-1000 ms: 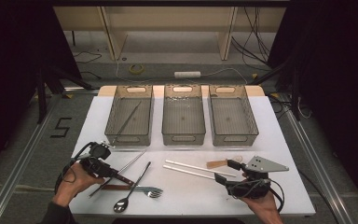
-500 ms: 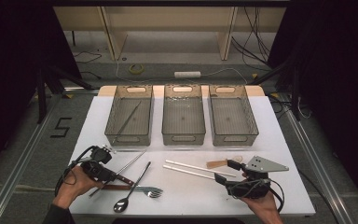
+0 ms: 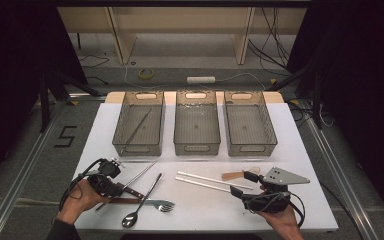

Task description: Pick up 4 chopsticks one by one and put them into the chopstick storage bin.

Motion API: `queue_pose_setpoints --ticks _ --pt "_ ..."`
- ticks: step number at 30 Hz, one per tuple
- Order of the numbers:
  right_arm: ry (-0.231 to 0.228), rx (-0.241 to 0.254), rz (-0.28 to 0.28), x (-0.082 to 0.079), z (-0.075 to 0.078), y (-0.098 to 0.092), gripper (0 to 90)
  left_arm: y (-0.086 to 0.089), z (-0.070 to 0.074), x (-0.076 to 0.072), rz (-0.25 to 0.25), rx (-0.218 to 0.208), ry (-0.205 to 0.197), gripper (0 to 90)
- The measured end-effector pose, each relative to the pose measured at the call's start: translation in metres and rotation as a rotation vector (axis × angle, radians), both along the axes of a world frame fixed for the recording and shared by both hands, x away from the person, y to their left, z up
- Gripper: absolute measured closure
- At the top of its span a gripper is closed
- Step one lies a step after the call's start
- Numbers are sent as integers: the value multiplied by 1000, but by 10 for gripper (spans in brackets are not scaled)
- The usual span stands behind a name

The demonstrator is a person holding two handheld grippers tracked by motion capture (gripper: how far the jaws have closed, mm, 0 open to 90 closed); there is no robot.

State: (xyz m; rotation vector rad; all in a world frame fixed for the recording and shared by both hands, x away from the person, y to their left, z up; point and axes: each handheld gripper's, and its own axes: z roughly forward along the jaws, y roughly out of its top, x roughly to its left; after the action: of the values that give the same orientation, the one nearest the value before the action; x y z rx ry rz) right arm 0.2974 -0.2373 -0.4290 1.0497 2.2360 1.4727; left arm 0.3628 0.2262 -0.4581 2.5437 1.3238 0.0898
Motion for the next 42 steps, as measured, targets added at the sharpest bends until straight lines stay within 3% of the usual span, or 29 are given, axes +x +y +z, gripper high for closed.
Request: queue_pose_setpoints --ticks 5,23,35,42 --pt "-2 -3 2 0 0 0 290 1 -1 0 -27 0 -14 831" --pt "-1 -7 7 0 0 1 291 -2 13 -3 -58 -30 -59 844" --pt "-5 -6 7 -1 1 0 291 -5 24 -5 -65 -101 -111 844" --pt "-4 -8 8 -1 0 0 291 -3 34 -6 -41 -159 -167 844"
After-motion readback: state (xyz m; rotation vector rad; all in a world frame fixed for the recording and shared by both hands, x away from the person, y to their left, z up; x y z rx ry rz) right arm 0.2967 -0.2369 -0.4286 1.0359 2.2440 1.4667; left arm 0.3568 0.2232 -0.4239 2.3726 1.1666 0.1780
